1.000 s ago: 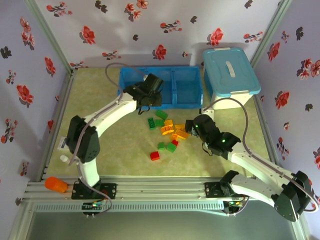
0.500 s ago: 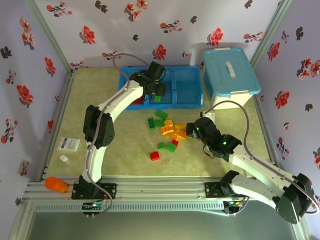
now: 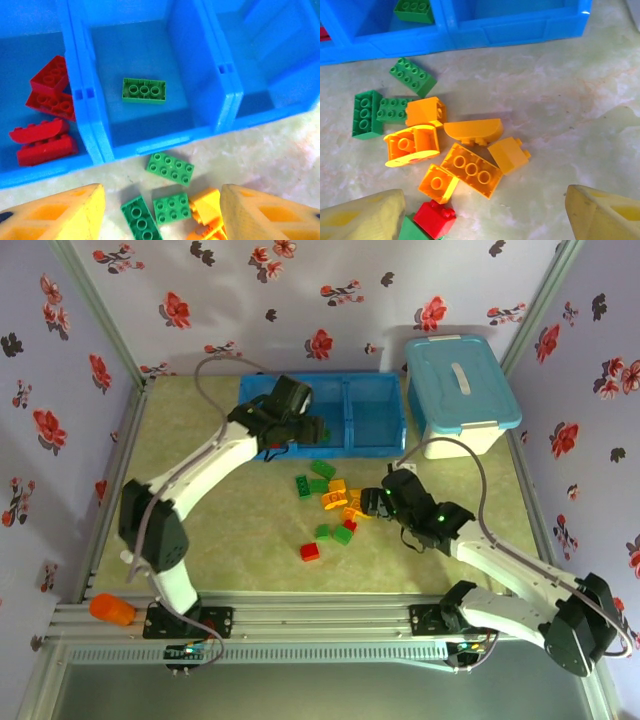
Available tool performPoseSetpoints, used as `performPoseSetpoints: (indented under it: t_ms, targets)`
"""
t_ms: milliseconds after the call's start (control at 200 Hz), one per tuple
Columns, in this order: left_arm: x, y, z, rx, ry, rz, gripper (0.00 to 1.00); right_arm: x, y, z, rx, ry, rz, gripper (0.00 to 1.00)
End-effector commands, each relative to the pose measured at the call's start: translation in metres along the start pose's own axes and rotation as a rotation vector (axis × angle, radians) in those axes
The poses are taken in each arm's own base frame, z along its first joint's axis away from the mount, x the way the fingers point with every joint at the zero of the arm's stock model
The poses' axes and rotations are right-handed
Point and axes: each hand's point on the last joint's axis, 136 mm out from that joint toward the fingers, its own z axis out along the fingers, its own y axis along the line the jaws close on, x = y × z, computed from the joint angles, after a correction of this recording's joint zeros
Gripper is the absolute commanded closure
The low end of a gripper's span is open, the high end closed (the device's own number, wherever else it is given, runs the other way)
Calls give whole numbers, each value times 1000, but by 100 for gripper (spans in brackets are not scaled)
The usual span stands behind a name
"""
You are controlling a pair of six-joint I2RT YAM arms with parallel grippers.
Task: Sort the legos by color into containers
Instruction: Pick up the lego from the center of the table.
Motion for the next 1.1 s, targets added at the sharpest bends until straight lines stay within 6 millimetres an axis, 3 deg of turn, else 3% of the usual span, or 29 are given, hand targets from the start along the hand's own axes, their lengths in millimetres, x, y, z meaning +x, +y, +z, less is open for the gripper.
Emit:
performPoseSetpoints:
  t_ms: [0, 250, 535, 780, 1095]
  targets:
    - [3, 4, -26, 47, -80, -46, 38, -14, 23, -5, -65, -4, -46, 17]
    - [63, 39, -63, 39, -95, -137, 39, -14, 77, 13, -92, 102, -186, 19]
    - [122, 80, -83, -31, -91, -233, 40, -2, 132, 58, -93, 246, -275, 27]
    - [146, 98, -95, -56, -100, -270, 40, 8, 154, 99, -60, 356, -318, 35]
    - [158, 107, -97, -75, -92, -279, 40, 21, 167, 146, -6, 451, -351, 40]
